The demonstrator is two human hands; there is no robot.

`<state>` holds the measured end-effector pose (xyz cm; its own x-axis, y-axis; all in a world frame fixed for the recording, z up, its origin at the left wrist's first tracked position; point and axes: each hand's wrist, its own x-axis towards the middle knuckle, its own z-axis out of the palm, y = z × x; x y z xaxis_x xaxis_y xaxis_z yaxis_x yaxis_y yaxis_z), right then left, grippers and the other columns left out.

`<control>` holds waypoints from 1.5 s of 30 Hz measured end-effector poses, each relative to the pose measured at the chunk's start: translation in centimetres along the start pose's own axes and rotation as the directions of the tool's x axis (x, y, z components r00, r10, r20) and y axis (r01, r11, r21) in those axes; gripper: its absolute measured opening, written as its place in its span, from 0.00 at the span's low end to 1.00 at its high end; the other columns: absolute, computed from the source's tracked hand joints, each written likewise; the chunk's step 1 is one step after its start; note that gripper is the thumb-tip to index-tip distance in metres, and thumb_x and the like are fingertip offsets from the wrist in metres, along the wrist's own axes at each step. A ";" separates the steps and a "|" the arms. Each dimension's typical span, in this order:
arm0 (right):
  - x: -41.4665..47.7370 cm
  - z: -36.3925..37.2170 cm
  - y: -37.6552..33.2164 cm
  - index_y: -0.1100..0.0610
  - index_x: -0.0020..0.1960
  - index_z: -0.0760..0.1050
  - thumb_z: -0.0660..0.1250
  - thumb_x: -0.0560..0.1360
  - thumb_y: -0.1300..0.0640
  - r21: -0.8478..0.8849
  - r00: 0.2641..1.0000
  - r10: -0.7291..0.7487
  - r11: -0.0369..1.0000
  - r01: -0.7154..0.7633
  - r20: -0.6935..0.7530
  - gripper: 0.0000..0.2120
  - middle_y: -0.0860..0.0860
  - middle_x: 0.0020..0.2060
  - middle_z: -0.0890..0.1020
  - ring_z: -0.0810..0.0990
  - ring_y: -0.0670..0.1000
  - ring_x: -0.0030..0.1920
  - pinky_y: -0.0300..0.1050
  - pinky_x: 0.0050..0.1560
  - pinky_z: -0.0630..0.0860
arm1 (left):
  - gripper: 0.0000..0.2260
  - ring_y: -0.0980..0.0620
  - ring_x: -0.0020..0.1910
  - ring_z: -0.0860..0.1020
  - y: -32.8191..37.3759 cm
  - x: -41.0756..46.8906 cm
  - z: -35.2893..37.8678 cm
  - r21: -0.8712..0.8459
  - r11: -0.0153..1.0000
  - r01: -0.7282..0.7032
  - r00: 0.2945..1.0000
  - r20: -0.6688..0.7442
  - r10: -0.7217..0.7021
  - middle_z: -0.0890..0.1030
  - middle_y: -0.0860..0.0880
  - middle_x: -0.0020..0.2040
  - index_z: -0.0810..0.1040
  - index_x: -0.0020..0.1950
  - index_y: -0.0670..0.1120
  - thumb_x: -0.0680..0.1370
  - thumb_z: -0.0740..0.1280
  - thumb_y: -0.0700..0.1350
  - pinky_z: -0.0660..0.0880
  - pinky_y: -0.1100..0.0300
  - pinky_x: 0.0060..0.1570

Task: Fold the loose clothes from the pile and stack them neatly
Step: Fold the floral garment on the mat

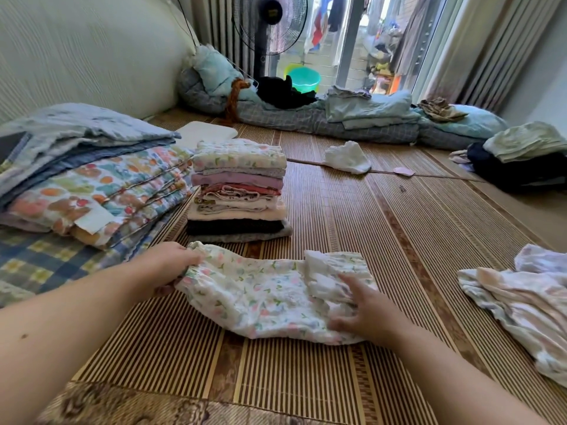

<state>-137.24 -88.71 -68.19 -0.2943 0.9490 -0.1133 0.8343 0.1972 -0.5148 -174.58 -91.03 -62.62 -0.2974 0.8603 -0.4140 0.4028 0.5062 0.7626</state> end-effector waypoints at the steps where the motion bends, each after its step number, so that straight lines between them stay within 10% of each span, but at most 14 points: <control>1: 0.2 0.4 -0.4 0.36 0.74 0.55 0.73 0.66 0.39 -0.056 0.999 -0.002 0.998 0.005 0.046 0.42 0.36 0.64 0.67 0.72 0.44 0.62 0.48 0.62 0.73 | 0.08 0.45 0.37 0.75 -0.1 0.0 0.0 0.000 1.000 0.006 1.000 -0.001 -0.006 0.81 0.41 0.40 0.78 0.49 0.43 0.77 0.66 0.48 0.67 0.58 0.31; 4: 1.2 1.1 -1.1 0.41 0.75 0.61 0.60 0.78 0.43 -0.089 0.997 0.065 0.994 -0.061 0.048 0.25 0.47 0.72 0.68 0.69 0.54 0.69 0.54 0.69 0.66 | 0.09 0.43 0.39 0.77 -0.5 -0.1 0.1 -0.024 0.999 0.021 1.000 0.003 -0.021 0.83 0.38 0.43 0.78 0.49 0.41 0.77 0.66 0.47 0.71 0.53 0.37; 10: -0.1 -0.8 -2.7 0.47 0.47 0.81 0.58 0.79 0.43 0.554 0.963 0.143 0.832 0.007 -0.227 0.15 0.43 0.37 0.83 0.81 0.47 0.40 0.41 0.37 0.75 | 0.09 0.47 0.33 0.76 -1.6 0.2 -0.2 0.003 0.998 0.066 0.997 -0.037 -0.066 0.81 0.43 0.37 0.78 0.47 0.41 0.77 0.66 0.47 0.70 0.59 0.29; 13: -0.9 -0.4 -4.1 0.39 0.56 0.78 0.57 0.80 0.44 0.422 0.993 0.030 0.906 0.021 -0.115 0.12 0.41 0.53 0.83 0.81 0.49 0.54 0.43 0.51 0.79 | 0.09 0.45 0.37 0.79 -2.4 0.2 -0.1 0.028 0.995 0.091 0.994 -0.067 -0.089 0.82 0.42 0.41 0.78 0.48 0.41 0.78 0.65 0.47 0.73 0.58 0.32; 15: -1.2 1.0 -4.6 0.42 0.71 0.66 0.55 0.80 0.41 0.161 0.995 0.031 0.986 -0.047 0.097 0.20 0.45 0.74 0.64 0.62 0.55 0.74 0.54 0.71 0.63 | 0.08 0.43 0.40 0.81 -2.9 0.3 0.4 0.023 0.994 0.110 0.990 -0.090 -0.107 0.82 0.40 0.43 0.77 0.48 0.41 0.79 0.65 0.47 0.76 0.56 0.34; 18: -1.5 2.7 -5.0 0.40 0.76 0.54 0.47 0.77 0.32 -0.108 0.947 0.011 0.994 0.026 0.322 0.30 0.42 0.77 0.46 0.39 0.52 0.77 0.61 0.74 0.43 | 0.08 0.43 0.42 0.81 -3.5 0.2 1.1 0.023 0.990 0.141 0.985 -0.102 -0.137 0.82 0.41 0.43 0.76 0.47 0.42 0.79 0.65 0.47 0.79 0.54 0.37; 21: -1.1 1.7 -4.7 0.46 0.74 0.63 0.50 0.78 0.35 0.190 0.990 0.132 0.974 -0.121 -0.047 0.28 0.48 0.76 0.61 0.56 0.52 0.76 0.58 0.72 0.57 | 0.08 0.45 0.42 0.80 -3.8 0.2 1.3 0.086 0.988 0.132 0.985 -0.124 -0.120 0.80 0.44 0.44 0.74 0.50 0.45 0.79 0.64 0.50 0.77 0.56 0.34; 23: -0.3 0.3 -3.8 0.53 0.73 0.64 0.59 0.77 0.38 0.176 0.873 0.395 0.917 -0.357 -0.287 0.29 0.56 0.69 0.70 0.67 0.57 0.68 0.53 0.60 0.69 | 0.09 0.46 0.42 0.80 -3.9 0.1 1.2 0.149 0.981 0.122 0.986 -0.133 -0.102 0.80 0.45 0.45 0.72 0.53 0.47 0.79 0.64 0.51 0.75 0.58 0.32; 26: 0.3 -1.0 -2.7 0.59 0.62 0.75 0.70 0.70 0.40 0.003 0.792 0.608 0.793 -0.609 -0.059 0.29 0.58 0.54 0.80 0.77 0.58 0.56 0.47 0.54 0.74 | 0.13 0.46 0.43 0.79 -3.9 0.0 1.1 0.206 0.971 0.122 0.985 -0.148 -0.092 0.78 0.45 0.47 0.73 0.59 0.46 0.79 0.64 0.51 0.75 0.57 0.34; 29: 1.0 -1.8 -2.3 0.59 0.44 0.79 0.73 0.71 0.48 0.086 0.821 0.570 0.817 -0.570 0.022 0.13 0.53 0.38 0.84 0.83 0.52 0.40 0.47 0.44 0.80 | 0.16 0.44 0.46 0.79 -3.9 -0.1 1.2 0.195 0.975 0.111 0.987 -0.135 -0.086 0.79 0.44 0.50 0.72 0.63 0.45 0.78 0.65 0.50 0.79 0.54 0.40; 33: 0.5 -5.3 -2.0 0.63 0.49 0.76 0.71 0.73 0.56 0.356 0.855 0.516 0.791 -0.498 0.051 0.11 0.59 0.40 0.84 0.85 0.57 0.35 0.51 0.38 0.83 | 0.09 0.46 0.44 0.82 -3.4 -0.8 2.7 -0.043 0.996 0.083 0.997 -0.001 -0.084 0.82 0.45 0.48 0.75 0.57 0.48 0.77 0.66 0.46 0.82 0.52 0.40; 37: 0.0 -10.0 -3.3 0.62 0.47 0.77 0.69 0.74 0.53 0.176 0.891 0.431 0.897 -0.405 -0.145 0.11 0.61 0.44 0.82 0.82 0.61 0.44 0.62 0.51 0.79 | 0.08 0.48 0.42 0.84 -1.9 -2.1 5.6 -0.272 0.958 0.087 0.987 0.154 -0.046 0.83 0.44 0.49 0.75 0.56 0.49 0.78 0.66 0.43 0.80 0.56 0.33; 45: 0.3 -7.5 -14.3 0.56 0.50 0.76 0.61 0.77 0.56 -0.053 0.989 0.110 0.992 -0.115 -0.096 0.07 0.56 0.45 0.80 0.79 0.54 0.44 0.43 0.42 0.73 | 0.09 0.48 0.47 0.82 -1.0 -3.5 9.4 -0.272 0.960 0.066 0.976 0.220 -0.005 0.81 0.47 0.52 0.74 0.59 0.50 0.79 0.64 0.44 0.78 0.57 0.35</control>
<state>-145.76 -89.42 -54.47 -0.1549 0.9841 -0.0873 0.8861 0.0993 -0.4527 -165.81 -93.99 -66.55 -0.1019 0.8501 -0.5166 0.1312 0.5263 0.8401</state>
